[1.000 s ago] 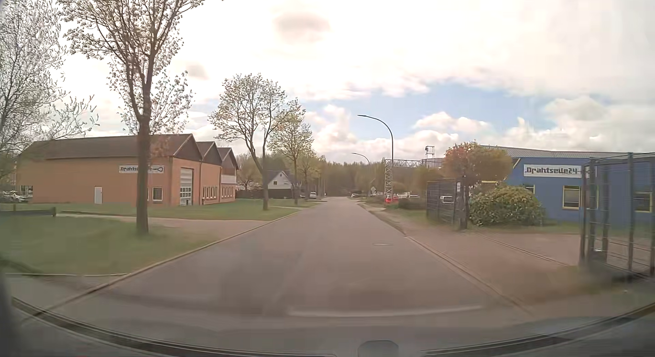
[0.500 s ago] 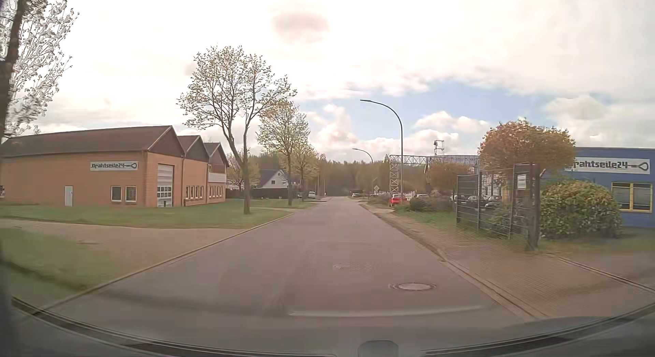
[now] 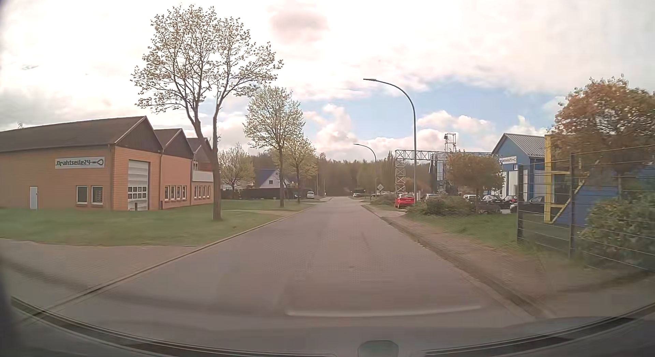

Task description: Follow the waypoints while adhering to traffic rules and regulations

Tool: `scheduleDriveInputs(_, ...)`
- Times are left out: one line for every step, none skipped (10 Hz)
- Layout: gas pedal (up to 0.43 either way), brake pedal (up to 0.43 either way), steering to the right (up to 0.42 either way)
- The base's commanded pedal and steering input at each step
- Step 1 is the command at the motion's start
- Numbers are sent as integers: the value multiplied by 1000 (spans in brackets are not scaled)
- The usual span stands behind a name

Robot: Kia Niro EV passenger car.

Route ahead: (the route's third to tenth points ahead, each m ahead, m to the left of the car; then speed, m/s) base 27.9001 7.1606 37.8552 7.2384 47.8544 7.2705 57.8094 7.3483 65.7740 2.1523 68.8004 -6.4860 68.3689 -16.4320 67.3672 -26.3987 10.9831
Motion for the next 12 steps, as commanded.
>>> scheduleDriveInputs(110,0,0)
scheduleDriveInputs(110,0,1)
scheduleDriveInputs(110,0,1)
scheduleDriveInputs(110,0,1)
scheduleDriveInputs(110,0,1)
scheduleDriveInputs(110,0,1)
scheduleDriveInputs(110,0,-3)
scheduleDriveInputs(110,0,-5)
scheduleDriveInputs(110,0,-5)
scheduleDriveInputs(110,0,-5)
scheduleDriveInputs(110,0,-5)
scheduleDriveInputs(110,0,-5)
